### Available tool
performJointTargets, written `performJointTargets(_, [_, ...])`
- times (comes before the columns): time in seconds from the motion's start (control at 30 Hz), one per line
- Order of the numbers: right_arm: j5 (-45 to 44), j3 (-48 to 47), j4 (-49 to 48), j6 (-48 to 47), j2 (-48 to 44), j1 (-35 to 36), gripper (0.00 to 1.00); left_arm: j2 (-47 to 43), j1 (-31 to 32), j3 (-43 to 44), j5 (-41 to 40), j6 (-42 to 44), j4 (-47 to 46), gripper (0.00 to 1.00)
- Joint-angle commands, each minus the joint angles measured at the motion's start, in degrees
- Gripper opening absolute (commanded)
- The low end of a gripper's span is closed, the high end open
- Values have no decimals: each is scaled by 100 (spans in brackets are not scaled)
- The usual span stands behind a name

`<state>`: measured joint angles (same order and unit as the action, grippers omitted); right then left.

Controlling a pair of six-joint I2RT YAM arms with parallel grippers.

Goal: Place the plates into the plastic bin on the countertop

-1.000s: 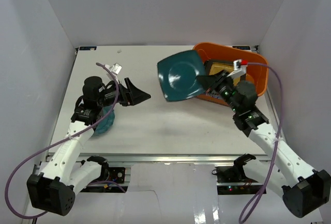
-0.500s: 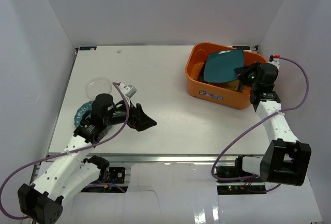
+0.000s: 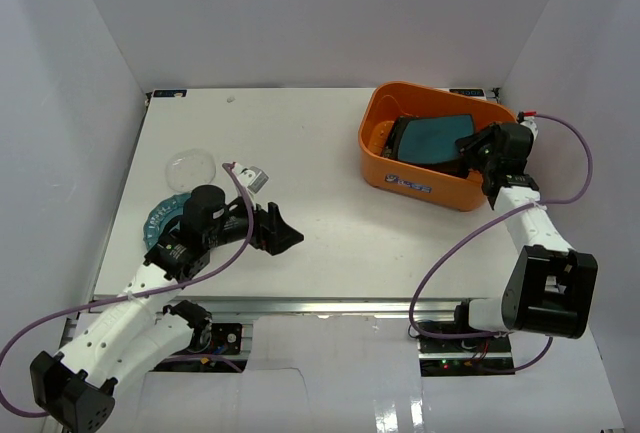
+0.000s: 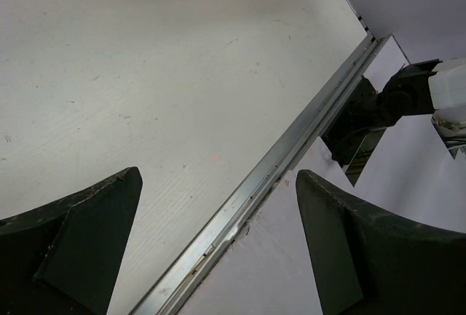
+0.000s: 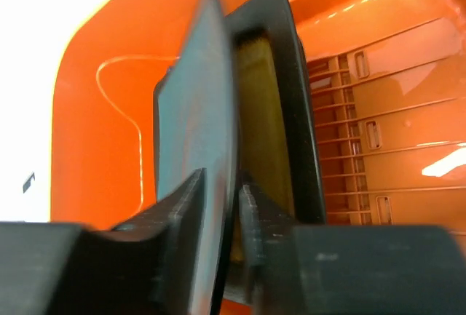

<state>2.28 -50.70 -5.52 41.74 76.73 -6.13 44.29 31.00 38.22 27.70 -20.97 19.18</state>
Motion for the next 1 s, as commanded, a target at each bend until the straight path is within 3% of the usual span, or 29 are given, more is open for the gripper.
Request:
performJointTargets(0.0, [-122, -195, -582, -165, -167, -29, 34, -114, 37, 63, -169, 76, 7, 98])
performJointTargets(0.13, [-535, -318, -187, -420, -255, -37, 60, -105, 37, 54, -213, 76, 7, 98])
performJointTargets(0.17, [-614, -370, -73, -490, -281, -37, 72, -96, 37, 63, -230, 76, 16, 98])
performJointTargets(0.23, [-790, -555, 252, -719, -386, -37, 84, -79, 29, 72, -318, 76, 33, 98])
performJointTargets(0.27, [-843, -616, 349, -806, -439, -37, 95, -70, 37, 81, -362, 76, 59, 98])
performJointTargets(0.3, [-896, -678, 524, -947, -500, -37, 98, -70, 37, 98, -475, 76, 77, 98])
performJointTargets(0.37, [-835, -871, 752, -1079, -729, -37, 93, -61, 37, 116, -599, 67, 112, 98])
performJointTargets(0.5, [189, -776, 710, -1080, -1308, 129, 93, -184, 37, 177, -1212, -64, 139, 98])
performJointTargets(0.6, [308, -486, 614, -966, -1450, 1180, 95, -360, 37, 431, -1652, -179, 130, 98])
performJointTargets(0.63, [203, -302, 370, -939, -1424, 1994, 95, -403, 29, 658, -2002, -223, 130, 98])
performJointTargets(0.8, [-254, 192, -633, -553, -540, 4483, 96, -719, 37, 1608, -3155, -144, 121, 98])
performJointTargets(0.9, [-606, 17, -1222, -447, 391, 5452, 100, -922, 37, 2075, -3648, -100, 34, 98])
performJointTargets(0.97, [-354, -272, -1738, -203, 929, 5745, 94, -984, 37, 2242, -3807, -100, -19, 98])
